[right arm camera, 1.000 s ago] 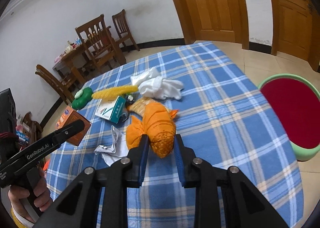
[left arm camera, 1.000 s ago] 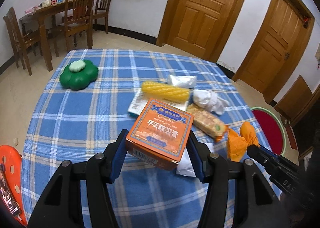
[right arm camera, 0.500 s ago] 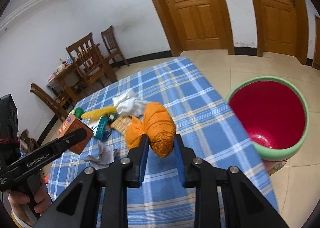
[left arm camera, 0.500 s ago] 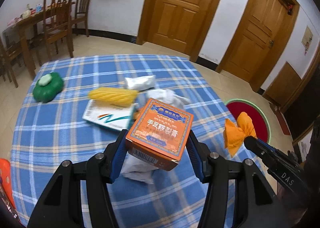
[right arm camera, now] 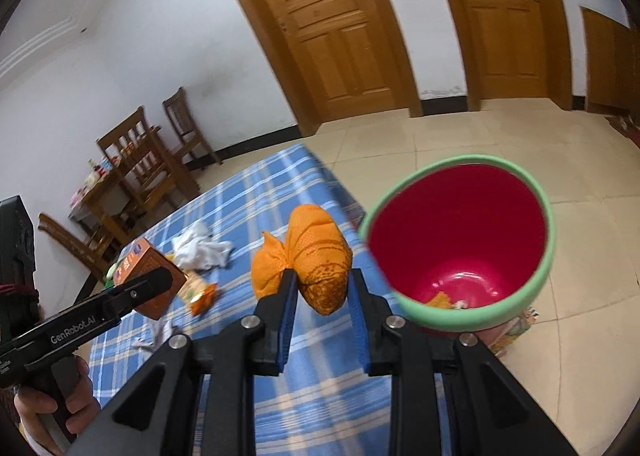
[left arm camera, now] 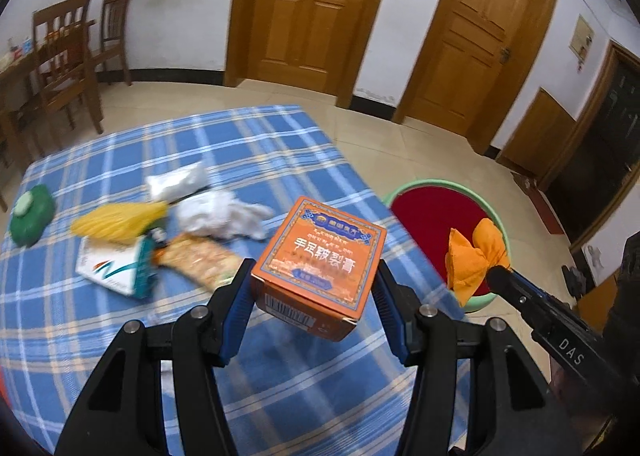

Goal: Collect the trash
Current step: 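Carry the orange box and orange mesh bag over the red bin, then open both grippers to drop the box and mesh bag into the bin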

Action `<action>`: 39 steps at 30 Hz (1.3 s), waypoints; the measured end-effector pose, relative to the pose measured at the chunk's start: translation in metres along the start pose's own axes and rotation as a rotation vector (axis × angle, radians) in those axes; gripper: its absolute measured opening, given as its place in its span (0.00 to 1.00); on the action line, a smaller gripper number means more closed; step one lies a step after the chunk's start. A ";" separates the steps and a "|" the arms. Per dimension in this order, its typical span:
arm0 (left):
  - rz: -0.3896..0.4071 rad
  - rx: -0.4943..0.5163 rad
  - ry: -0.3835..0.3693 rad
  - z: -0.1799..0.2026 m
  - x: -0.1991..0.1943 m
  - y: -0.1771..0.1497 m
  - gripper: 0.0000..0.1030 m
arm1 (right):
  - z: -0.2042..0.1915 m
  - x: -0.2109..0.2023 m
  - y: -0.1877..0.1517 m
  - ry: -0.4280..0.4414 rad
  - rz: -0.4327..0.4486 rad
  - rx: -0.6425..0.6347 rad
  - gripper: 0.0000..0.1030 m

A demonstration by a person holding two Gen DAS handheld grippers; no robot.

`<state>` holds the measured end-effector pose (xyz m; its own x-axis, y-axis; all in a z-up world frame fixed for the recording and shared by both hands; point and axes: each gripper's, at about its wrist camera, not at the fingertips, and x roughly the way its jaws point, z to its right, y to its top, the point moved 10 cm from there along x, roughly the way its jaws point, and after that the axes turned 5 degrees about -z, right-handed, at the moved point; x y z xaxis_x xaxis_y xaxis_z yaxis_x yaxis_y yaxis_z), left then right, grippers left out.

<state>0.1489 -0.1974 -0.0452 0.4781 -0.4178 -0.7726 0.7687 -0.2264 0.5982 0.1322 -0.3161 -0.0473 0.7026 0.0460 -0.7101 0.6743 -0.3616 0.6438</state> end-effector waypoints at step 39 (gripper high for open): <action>-0.167 0.259 -0.097 0.146 0.138 0.022 0.56 | 0.160 0.025 0.011 -0.195 -0.018 0.227 0.31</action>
<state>0.1699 -0.3885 -0.1075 0.3020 -0.4347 -0.8484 0.6938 -0.5101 0.5083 0.1208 -0.4679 -0.1037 0.6193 -0.1180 -0.7762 0.6024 -0.5626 0.5661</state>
